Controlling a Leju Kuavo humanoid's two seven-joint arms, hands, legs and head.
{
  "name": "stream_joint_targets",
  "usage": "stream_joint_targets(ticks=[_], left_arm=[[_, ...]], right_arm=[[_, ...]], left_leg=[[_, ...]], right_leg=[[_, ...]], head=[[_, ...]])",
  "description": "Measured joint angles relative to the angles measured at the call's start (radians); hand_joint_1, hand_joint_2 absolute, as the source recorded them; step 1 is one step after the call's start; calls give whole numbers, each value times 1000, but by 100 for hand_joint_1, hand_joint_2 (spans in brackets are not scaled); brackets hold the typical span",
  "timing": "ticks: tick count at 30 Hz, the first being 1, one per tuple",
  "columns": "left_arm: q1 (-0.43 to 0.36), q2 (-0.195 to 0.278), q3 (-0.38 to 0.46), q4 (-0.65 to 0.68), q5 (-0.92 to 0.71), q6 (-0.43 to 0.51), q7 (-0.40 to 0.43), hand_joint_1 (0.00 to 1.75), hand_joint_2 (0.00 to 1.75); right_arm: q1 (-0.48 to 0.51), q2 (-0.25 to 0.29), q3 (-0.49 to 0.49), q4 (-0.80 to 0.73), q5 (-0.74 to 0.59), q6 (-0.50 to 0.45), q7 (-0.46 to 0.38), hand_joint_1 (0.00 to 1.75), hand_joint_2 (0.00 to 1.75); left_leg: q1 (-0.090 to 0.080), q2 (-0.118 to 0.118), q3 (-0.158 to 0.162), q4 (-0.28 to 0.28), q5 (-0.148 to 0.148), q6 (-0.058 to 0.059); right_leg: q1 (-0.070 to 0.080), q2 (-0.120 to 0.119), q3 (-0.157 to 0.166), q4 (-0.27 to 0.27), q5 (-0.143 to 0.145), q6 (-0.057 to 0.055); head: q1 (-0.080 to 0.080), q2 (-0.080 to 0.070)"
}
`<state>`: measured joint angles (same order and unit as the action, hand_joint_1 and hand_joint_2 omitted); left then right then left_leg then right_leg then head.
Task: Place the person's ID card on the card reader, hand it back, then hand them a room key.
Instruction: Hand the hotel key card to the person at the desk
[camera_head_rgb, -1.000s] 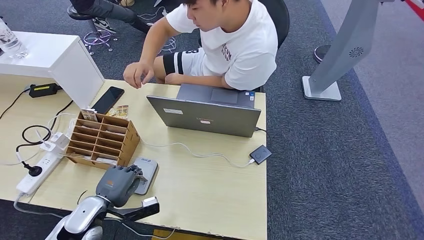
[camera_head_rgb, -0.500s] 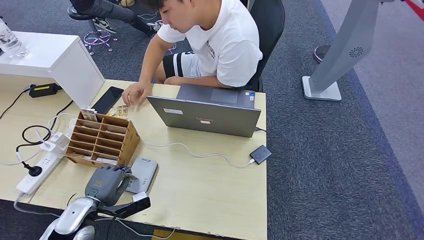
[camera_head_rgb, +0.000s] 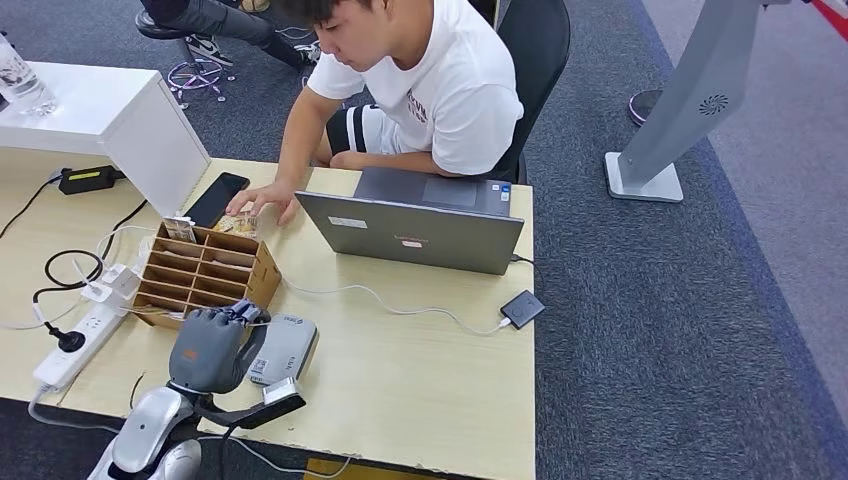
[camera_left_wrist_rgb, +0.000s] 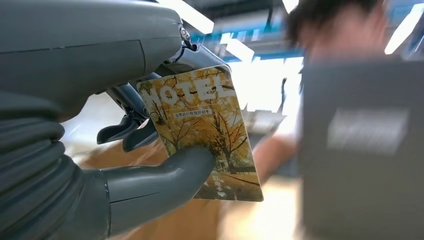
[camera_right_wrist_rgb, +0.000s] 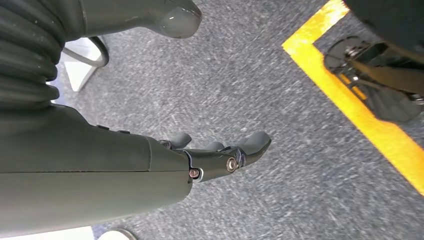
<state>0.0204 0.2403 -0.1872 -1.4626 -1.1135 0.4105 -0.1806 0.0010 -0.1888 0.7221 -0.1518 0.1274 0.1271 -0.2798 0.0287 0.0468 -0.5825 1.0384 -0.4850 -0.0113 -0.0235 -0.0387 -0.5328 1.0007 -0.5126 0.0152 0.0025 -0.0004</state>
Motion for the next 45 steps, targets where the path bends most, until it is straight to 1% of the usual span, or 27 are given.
stream_joint_targets(ticks=[2, 5, 8, 10, 13, 15, 17, 21, 24, 28, 29, 32, 33, 41, 45], left_arm=[[-45, -23, -1, -30, 19, 57, -40, 175, 175], [-130, -45, -2, -68, 34, 90, -66, 175, 175], [-217, -59, -5, -90, 38, 105, -77, 175, 175], [-268, -68, -7, -98, 42, 132, -84, 175, 175], [-349, -80, -8, -87, 20, 171, -62, 175, 175], [-425, -83, -7, -27, -24, 188, -21, 175, 175], [-507, -85, -6, 75, -56, 218, 9, 175, 175], [-640, -89, -2, 265, -63, 269, 22, 175, 175], [-697, -98, 0, 364, -62, 275, 22, 175, 175], [-725, -107, 3, 433, -71, 277, 23, 175, 175], [-727, -109, 4, 444, -74, 277, 24, 142, 175], [-730, -112, 7, 471, -77, 280, 26, 11, 175], [-731, -113, 9, 478, -77, 281, 27, 0, 175], [-737, -115, 16, 517, -82, 281, 31, 0, 175], [-731, -113, 26, 521, -90, 281, -1, 0, 175]], right_arm=[[-3, 0, 0, 0, 9, 6, -18, 0, 175], [-10, 0, 1, 0, 20, 12, -34, 0, 175], [-18, 0, 3, 0, 22, 12, -35, 0, 175], [-22, 0, 4, -1, 27, 12, -29, 0, 175], [-30, 0, 6, -3, 39, 16, -10, 0, 175], [-39, 0, 9, -6, 46, 25, 1, 0, 175], [-49, 1, 12, -10, 53, 38, 11, 0, 175], [-64, 4, 20, -15, 55, 55, 25, 0, 175], [-70, 5, 22, -17, 55, 64, 25, 0, 175], [-71, 9, 22, -17, 55, 64, 29, 0, 175], [-71, 10, 22, -17, 55, 64, 30, 0, 175], [-71, 12, 22, -17, 55, 62, 33, 0, 175], [-71, 13, 22, -17, 55, 62, 34, 0, 175], [-71, 16, 22, -17, 55, 53, 39, 0, 175], [-69, 17, 22, -17, 54, 49, 34, 0, 175]], left_leg=[[0, 0, 0, 0, 0, 0], [0, 0, 0, 1, 1, 1], [0, 0, 0, 1, 2, 1], [0, 0, 0, 1, 3, 1], [0, 0, -1, 1, 3, 1], [0, -1, -1, 1, 3, 1], [0, -1, -1, 1, 5, 1], [0, 0, -1, 1, 6, 1], [0, 0, -2, 1, 6, 2], [0, 0, -2, 1, 6, 2], [0, 0, -2, 1, 6, 2], [0, 0, -2, 1, 6, 2], [0, 0, -2, 1, 6, 2], [0, 0, -3, 1, 6, 2], [0, 0, -3, 1, 6, 2]], right_leg=[[0, 0, 0, 0, 1, 1], [0, 0, 0, 0, 2, 2], [0, 0, 0, 0, 2, 2], [0, 0, 0, 0, 3, 2], [0, 0, 0, 0, 3, 2], [0, 0, 0, 0, 3, 2], [0, 0, 0, 0, 4, 1], [0, 0, -1, 0, 6, 1], [0, 0, -1, 0, 6, 1], [0, 0, -1, 0, 6, 2], [0, 0, -1, 0, 6, 2], [0, 0, -1, 0, 6, 2], [0, 0, -1, 0, 6, 2], [0, 0, -1, 0, 6, 2], [0, 0, -1, 0, 6, 2]], head=[[0, 0], [0, 0], [0, 0], [0, 0], [0, 0], [0, 0], [0, 0], [0, 0], [0, 0], [0, 0], [0, 0], [0, 0], [0, 0], [0, 0], [0, 0]])
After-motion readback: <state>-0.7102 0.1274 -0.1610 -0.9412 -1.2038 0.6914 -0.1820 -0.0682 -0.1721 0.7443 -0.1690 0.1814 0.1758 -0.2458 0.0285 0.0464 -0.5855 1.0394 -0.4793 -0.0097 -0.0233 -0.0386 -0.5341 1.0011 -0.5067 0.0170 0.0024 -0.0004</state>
